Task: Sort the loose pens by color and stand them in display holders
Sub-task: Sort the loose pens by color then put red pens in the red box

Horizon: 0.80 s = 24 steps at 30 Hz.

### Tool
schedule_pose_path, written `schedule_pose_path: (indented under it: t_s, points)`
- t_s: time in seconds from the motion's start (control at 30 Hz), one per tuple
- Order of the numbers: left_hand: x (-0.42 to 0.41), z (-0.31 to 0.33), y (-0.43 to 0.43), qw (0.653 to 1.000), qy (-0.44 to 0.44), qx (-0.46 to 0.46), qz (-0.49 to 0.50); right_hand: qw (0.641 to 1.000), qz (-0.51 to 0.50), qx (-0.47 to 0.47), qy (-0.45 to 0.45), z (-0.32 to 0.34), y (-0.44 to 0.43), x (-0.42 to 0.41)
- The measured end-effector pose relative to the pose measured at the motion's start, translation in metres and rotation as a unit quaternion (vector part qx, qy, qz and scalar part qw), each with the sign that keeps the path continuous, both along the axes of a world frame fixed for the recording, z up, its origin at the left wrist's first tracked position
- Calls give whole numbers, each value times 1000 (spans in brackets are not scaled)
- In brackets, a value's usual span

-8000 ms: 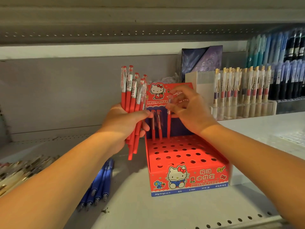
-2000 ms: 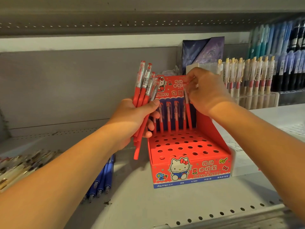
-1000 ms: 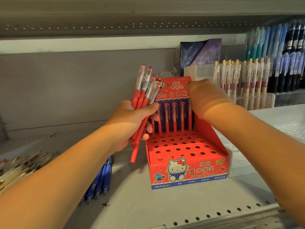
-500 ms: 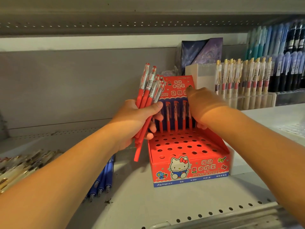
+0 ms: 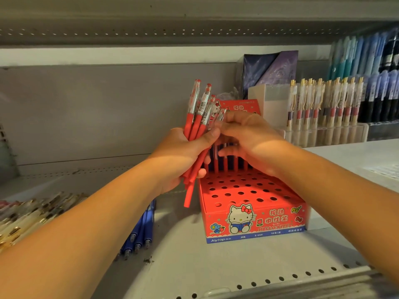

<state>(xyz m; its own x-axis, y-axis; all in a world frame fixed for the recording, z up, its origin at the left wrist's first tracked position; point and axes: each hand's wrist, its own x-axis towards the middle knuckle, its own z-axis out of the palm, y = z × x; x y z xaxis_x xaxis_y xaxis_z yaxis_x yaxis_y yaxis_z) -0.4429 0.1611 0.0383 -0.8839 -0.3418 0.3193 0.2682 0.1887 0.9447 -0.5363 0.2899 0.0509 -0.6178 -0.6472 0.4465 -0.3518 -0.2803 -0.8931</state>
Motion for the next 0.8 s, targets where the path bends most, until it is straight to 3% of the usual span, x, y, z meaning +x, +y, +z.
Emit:
schedule_pose_path:
  t_s: [0.17, 0.3, 0.5, 0.8]
  points:
    - [-1, 5, 2, 998, 23, 37, 45, 992, 21, -83, -90, 3, 0, -5]
    - [-1, 7, -2, 996, 44, 42, 71, 983, -36, -149, -105, 4, -2, -6]
    - [-3, 8, -5, 983, 67, -88, 146, 979, -147, -144, -5, -2, -5, -11]
    - [-1, 10, -7, 984, 87, -72, 136, 969, -194, -46, 148, -18, -14, -17]
